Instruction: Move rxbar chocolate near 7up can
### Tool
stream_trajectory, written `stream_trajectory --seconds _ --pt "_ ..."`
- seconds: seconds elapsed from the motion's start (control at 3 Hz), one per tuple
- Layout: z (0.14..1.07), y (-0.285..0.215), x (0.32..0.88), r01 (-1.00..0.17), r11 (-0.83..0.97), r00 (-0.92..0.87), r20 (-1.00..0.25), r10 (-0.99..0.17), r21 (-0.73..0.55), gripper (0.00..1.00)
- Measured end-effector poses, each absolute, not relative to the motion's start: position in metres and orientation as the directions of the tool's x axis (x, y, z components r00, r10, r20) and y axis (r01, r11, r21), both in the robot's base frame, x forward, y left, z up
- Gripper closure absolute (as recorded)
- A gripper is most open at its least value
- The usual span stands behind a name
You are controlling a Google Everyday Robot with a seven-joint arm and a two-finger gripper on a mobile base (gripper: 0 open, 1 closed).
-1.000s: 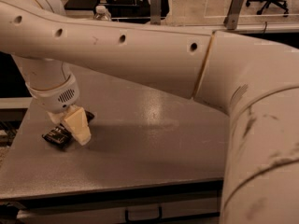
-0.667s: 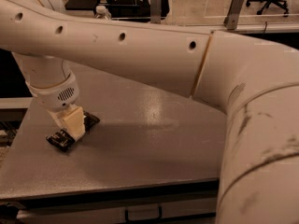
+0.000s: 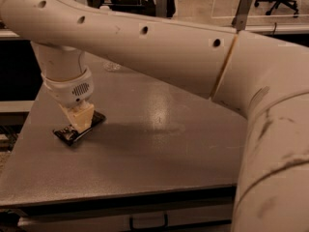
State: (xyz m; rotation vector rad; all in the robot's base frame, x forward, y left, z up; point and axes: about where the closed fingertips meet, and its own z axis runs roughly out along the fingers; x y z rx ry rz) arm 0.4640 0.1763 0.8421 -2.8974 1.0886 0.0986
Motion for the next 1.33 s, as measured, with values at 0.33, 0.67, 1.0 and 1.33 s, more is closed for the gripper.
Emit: stream_trajectory --seconds 0.33,0.67,1.0,1.33 --pt "0.846 0.159 0.479 -0.704 -0.71 0.709 -0.089 -0.7 -0.027 1.0" --pt "0.849 0.14 0.497 -0.746 -0.665 0.665 -0.087 -0.742 -0.036 1.0" --pt "0.855 0.115 0.527 -0.808 -0.585 0.589 -0.072 -0.805 -0.065 1.0" --pt "0.865 0.077 0.567 -0.871 -0.481 0.487 -0.053 -0.872 -0.097 1.0"
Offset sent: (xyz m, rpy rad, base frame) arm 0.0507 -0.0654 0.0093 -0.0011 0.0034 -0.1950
